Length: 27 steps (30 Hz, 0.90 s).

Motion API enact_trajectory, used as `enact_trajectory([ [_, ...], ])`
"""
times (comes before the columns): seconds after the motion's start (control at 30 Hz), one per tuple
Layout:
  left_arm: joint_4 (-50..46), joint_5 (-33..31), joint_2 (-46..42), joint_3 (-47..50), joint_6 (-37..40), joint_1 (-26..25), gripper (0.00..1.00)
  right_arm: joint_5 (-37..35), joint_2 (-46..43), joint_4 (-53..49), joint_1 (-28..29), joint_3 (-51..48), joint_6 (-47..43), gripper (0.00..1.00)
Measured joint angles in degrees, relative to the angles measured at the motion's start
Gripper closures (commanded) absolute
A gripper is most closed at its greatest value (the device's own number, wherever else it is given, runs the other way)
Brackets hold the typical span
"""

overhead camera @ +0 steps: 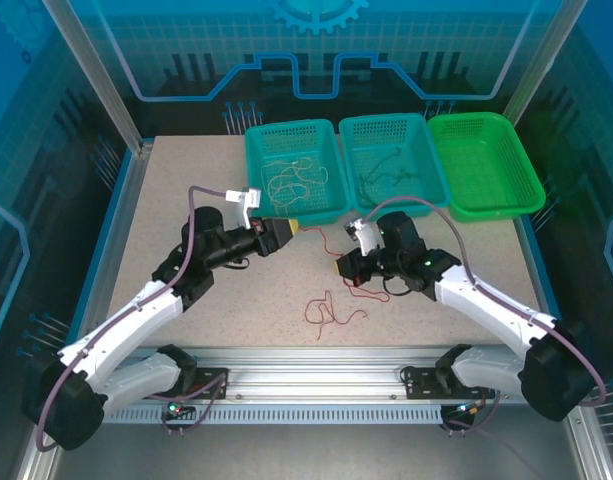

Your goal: Untangle the cables

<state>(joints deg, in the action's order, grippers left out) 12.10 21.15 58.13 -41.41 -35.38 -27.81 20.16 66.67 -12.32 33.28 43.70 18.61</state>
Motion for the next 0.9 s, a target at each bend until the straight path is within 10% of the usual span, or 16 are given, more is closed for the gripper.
enact_trajectory([
  [0.33, 1.1, 2.8, -1.4, 0.0, 3.9, -2.1, 0.25, -22.2, 2.6, 0.7, -13.7, 7.5, -0.7, 1.00],
  [0.77, -11.2, 1.4, -8.5, -0.1, 16.7, -2.5, 0.13, -35.8, 41.2, 0.6, -40.2, 47.3, -0.6, 1.00],
  [0.9, -14.7, -0.6, -8.4, -0.1, 19.6, -2.5, 0.12, -38.8, 53.0, -5.4, -42.4, 62.7, 0.9, 0.71],
])
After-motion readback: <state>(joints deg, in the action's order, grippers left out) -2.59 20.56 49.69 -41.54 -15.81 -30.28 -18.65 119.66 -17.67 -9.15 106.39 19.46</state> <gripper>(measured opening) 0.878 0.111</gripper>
